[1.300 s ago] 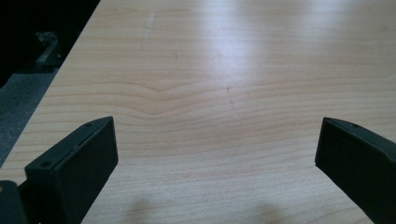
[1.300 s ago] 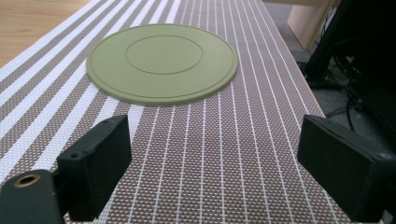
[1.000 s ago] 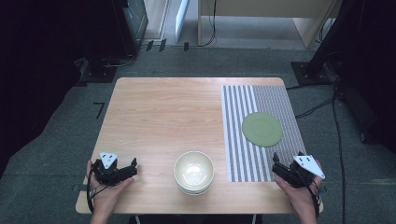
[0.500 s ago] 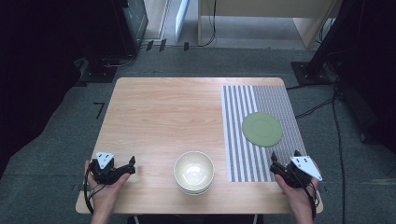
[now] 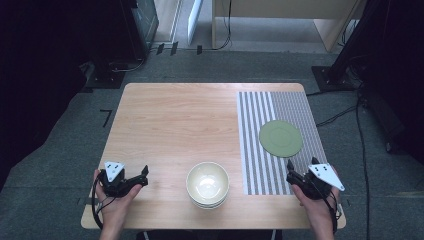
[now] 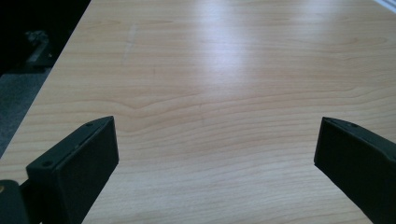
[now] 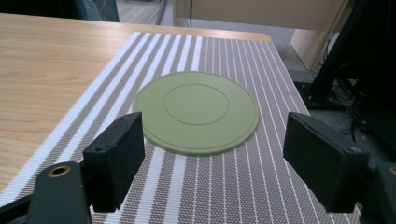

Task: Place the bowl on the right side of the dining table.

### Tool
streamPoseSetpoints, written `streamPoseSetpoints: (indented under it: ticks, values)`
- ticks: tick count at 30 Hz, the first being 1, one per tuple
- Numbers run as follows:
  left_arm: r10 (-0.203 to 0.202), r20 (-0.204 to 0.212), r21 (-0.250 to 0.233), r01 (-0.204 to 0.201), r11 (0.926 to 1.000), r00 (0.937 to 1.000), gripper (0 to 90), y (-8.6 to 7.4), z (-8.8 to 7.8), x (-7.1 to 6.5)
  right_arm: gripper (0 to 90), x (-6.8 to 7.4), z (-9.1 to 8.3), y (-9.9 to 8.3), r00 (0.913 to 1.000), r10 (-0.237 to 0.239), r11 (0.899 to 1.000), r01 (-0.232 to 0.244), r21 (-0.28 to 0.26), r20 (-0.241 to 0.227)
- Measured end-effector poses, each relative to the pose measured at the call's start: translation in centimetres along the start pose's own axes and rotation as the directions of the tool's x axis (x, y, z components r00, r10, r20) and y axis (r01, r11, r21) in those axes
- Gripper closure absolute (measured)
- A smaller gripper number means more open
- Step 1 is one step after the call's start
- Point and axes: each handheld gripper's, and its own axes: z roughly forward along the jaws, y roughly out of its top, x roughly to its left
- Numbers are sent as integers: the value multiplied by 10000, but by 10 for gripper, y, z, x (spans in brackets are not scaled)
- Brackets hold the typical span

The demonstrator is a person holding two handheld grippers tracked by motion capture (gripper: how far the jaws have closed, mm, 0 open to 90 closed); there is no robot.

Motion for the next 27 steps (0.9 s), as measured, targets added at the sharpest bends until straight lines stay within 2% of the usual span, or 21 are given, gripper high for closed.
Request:
streamPoseSetpoints:
  ticks: [8, 19, 23, 27]
  values:
    - [-128, 361, -166, 134, 9998, 9993, 8, 8, -4, -12, 207, 11, -1, 14, 9999, -19, 9998, 16, -216, -161]
    - [55, 874, -444, -16, 9990, 9962, 24, 21, -6, -32, 217, 34, 10, 31, 9985, -166, 9985, 138, -534, -528]
    - [-184, 969, -567, 240, 9981, 9951, 24, 26, -4, -35, 222, 44, 14, 38, 9965, -277, 9977, 226, -644, -788]
    - [-114, 1073, -603, 179, 9980, 9942, 31, 32, 0, -40, 242, 54, 19, 43, 9947, -345, 9971, 277, -704, -973]
